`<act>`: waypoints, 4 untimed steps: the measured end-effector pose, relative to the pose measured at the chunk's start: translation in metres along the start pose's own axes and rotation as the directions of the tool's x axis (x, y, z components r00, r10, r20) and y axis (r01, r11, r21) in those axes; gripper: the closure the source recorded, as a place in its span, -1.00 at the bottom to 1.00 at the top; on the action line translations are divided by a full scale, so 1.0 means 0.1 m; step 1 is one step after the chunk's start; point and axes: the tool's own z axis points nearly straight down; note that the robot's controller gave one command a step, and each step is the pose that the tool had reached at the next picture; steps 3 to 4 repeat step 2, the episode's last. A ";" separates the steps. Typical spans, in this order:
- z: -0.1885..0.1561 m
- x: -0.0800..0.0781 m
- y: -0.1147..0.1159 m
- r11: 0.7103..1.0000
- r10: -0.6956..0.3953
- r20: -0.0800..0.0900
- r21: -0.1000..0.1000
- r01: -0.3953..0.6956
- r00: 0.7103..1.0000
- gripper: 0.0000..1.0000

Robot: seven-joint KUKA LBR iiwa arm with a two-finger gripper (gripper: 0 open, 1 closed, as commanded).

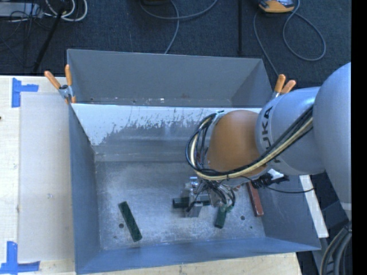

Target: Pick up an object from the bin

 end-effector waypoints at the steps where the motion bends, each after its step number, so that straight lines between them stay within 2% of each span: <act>1: -0.94 0.06 0.24 1.000 -0.012 0.007 0.000 0.012 1.000 1.00; 2: -1.76 -0.53 0.25 1.000 0.008 0.012 0.000 -0.008 1.000 1.00; 4: -1.76 -0.53 0.25 1.000 0.008 0.012 0.000 -0.008 1.000 1.00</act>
Offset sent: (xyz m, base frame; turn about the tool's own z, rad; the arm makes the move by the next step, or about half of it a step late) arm -0.0076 0.0219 0.0904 -0.0094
